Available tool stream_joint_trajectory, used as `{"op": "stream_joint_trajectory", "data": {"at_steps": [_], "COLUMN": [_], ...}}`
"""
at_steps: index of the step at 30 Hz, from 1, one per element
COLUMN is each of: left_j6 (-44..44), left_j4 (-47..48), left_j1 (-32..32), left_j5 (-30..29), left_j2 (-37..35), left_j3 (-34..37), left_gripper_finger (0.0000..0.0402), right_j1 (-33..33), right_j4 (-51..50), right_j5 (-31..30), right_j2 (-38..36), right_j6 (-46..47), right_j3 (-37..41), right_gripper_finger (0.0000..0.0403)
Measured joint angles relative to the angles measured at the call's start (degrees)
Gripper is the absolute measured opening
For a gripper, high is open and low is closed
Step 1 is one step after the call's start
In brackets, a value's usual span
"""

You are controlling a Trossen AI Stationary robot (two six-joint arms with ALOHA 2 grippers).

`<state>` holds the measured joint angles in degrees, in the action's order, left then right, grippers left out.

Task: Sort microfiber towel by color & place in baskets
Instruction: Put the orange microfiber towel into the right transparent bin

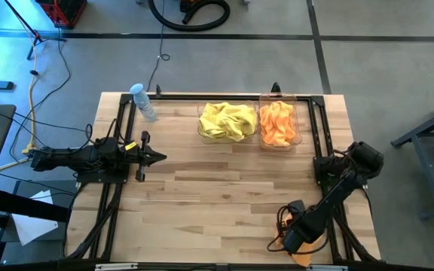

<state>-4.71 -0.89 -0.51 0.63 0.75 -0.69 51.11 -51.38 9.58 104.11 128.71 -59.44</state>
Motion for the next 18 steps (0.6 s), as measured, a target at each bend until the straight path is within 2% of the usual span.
{"op": "stream_joint_trajectory", "data": {"at_steps": [5, 12, 18], "left_j6": [0.0, 0.0, 0.0], "left_j4": [0.0, 0.0, 0.0], "left_j1": [0.0, 0.0, 0.0], "left_j5": [0.0, 0.0, 0.0], "left_j2": [0.0, 0.0, 0.0], "left_j3": [0.0, 0.0, 0.0], "left_gripper_finger": [0.0, 0.0, 0.0], "right_j1": [-0.4, -2.7, -5.6], "right_j4": [0.0, -0.6, -1.5], "right_j5": [-2.5, -4.1, -11.8], "right_j2": [0.8, 1.0, 1.0], "right_j6": [-1.6, -4.8, -9.6], "right_j3": [-0.1, 0.0, 0.1], "right_gripper_finger": [0.0128, 0.0014, 0.0022]}}
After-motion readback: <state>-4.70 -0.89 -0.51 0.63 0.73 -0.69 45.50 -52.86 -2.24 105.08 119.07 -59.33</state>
